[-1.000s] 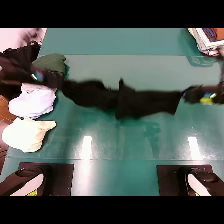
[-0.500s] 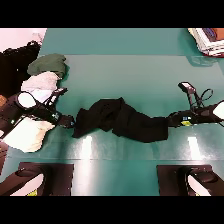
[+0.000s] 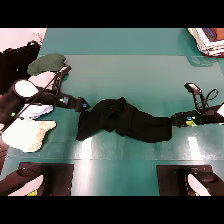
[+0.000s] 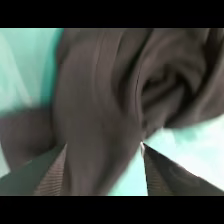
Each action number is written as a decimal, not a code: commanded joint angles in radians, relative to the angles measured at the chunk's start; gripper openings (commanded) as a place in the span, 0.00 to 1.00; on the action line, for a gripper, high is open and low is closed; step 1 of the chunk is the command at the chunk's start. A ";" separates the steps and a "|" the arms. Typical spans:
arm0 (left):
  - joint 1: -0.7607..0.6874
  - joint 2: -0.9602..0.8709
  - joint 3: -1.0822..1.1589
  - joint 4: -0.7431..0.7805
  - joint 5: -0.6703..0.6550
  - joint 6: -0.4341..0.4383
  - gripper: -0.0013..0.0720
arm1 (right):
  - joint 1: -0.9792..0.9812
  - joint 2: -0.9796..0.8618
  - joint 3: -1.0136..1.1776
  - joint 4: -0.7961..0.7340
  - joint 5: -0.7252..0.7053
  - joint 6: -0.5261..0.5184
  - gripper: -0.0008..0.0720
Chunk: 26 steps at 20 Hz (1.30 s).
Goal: Fold the shirts.
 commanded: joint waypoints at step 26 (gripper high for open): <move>-0.335 -0.493 0.386 -0.188 0.172 0.079 0.76 | -0.014 0.000 -0.001 0.008 0.000 0.003 0.03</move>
